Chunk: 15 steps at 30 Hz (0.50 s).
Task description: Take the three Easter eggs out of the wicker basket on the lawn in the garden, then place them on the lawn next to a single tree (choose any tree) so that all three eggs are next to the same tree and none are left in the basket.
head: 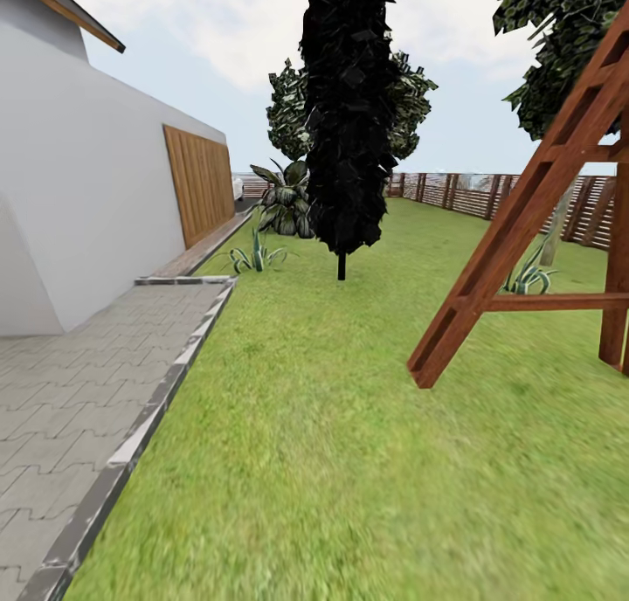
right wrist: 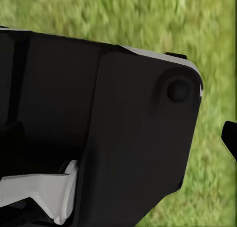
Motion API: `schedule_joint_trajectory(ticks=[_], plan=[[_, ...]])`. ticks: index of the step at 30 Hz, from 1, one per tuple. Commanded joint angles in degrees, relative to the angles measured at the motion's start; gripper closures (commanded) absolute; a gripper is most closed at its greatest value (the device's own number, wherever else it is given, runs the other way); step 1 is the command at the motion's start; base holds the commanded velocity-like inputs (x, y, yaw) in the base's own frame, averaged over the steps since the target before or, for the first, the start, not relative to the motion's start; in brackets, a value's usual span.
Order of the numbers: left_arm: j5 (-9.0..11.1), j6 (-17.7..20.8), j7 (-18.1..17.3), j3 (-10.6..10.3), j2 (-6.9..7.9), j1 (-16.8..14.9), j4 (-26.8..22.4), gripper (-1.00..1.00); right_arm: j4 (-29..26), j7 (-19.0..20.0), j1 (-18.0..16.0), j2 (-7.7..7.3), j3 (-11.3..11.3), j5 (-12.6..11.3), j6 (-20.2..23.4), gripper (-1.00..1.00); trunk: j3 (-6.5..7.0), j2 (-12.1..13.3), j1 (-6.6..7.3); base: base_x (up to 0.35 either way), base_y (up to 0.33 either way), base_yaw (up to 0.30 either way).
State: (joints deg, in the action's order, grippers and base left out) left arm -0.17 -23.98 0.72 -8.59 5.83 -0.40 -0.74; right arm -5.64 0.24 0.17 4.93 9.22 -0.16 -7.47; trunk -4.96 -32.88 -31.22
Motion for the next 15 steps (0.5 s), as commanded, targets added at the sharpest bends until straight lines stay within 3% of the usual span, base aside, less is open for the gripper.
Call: schedule_joint_trajectory(ticks=[1,15], plan=[[-0.01,-0.19,0.08,-0.29,0.02,-0.04,0.03,-1.00,-0.08,0.02,0.01,-0.01,0.19,-0.02,-0.08,-1.00,-0.09,-0.07,-0.05,0.337,0.000,0.000],[-0.01,-0.19,0.08,-0.31,0.04,-0.04,0.03,-1.00,-0.08,0.02,0.01,-0.01,0.19,-0.02,-0.08,-1.00,-0.09,-0.07,-0.05,0.337,0.000,0.000]])
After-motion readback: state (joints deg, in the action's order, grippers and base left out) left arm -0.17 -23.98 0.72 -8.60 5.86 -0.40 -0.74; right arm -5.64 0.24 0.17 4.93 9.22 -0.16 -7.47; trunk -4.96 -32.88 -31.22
